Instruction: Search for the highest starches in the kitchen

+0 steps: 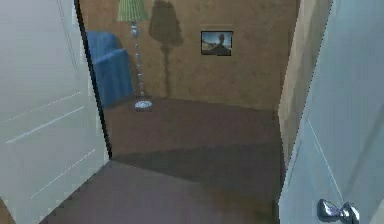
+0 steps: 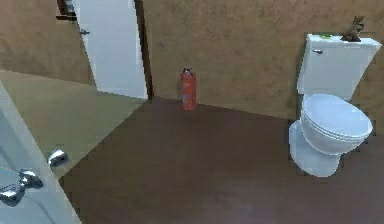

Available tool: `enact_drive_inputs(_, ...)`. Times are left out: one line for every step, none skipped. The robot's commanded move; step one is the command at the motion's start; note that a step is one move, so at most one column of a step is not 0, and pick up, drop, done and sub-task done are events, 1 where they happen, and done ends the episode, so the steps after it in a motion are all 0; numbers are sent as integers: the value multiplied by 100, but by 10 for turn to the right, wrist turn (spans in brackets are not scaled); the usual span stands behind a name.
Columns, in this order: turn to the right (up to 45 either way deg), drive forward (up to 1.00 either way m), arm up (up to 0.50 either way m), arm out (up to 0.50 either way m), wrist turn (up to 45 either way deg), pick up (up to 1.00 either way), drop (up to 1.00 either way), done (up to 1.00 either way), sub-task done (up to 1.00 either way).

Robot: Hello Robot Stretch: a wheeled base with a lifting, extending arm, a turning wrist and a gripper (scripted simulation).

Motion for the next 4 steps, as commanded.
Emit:
enact_drive_inputs(450,0,0,0,0,0,0,0,0)
enact_drive_inputs(420,0,0,0,0,0,0,0,0)
enact_drive_inputs(0,80,0,0,0,0,0,0,0)
enact_drive_inputs(0,30,0,0,0,0,0,0,0)
